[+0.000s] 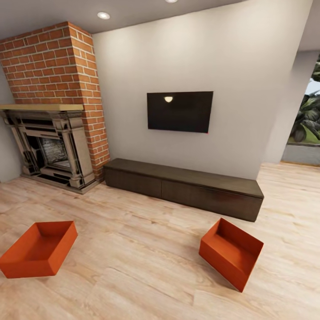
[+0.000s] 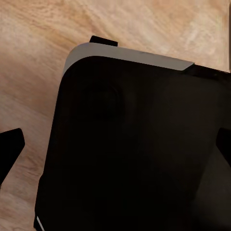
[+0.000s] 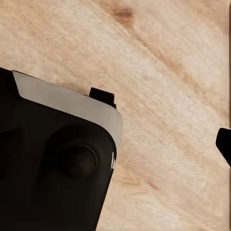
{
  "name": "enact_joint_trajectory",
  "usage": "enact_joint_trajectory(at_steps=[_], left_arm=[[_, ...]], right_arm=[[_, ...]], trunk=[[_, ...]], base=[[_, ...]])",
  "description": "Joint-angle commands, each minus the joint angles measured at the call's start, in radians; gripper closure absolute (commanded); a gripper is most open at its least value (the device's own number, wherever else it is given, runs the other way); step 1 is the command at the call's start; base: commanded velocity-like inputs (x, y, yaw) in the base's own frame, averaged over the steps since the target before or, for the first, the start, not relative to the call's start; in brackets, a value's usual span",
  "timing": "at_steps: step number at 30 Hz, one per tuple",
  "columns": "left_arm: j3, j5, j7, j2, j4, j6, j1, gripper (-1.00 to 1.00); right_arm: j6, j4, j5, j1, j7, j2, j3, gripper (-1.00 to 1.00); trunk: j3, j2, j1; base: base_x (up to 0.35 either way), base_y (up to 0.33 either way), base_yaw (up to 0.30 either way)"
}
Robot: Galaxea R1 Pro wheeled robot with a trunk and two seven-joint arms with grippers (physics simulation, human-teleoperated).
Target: Move the two storage containers from the living room to the garage. In the garage, place one container on the floor and stack the other container on top of it (either order is fine).
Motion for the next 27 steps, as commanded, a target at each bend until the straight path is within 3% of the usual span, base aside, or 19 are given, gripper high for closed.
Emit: enact_joint_trajectory(at_steps=[1, 27], left_arm=[[0.0, 0.004, 0.001, 0.0, 0.0, -0.002, 0.0, -1.0], [0.0, 0.004, 0.001, 0.0, 0.0, -0.002, 0.0, -1.0]], right_arm=[[-0.005, 0.002, -0.009, -0.001, -0.001, 0.001, 0.009, -1.0], [-0.005, 0.002, -0.009, -0.001, -0.001, 0.002, 0.009, -1.0]], trunk=[[-0.001, 0.0, 0.001], [-0.001, 0.0, 0.001]], base=[[0.326, 0.0, 0.0], [0.326, 0.0, 0.0]])
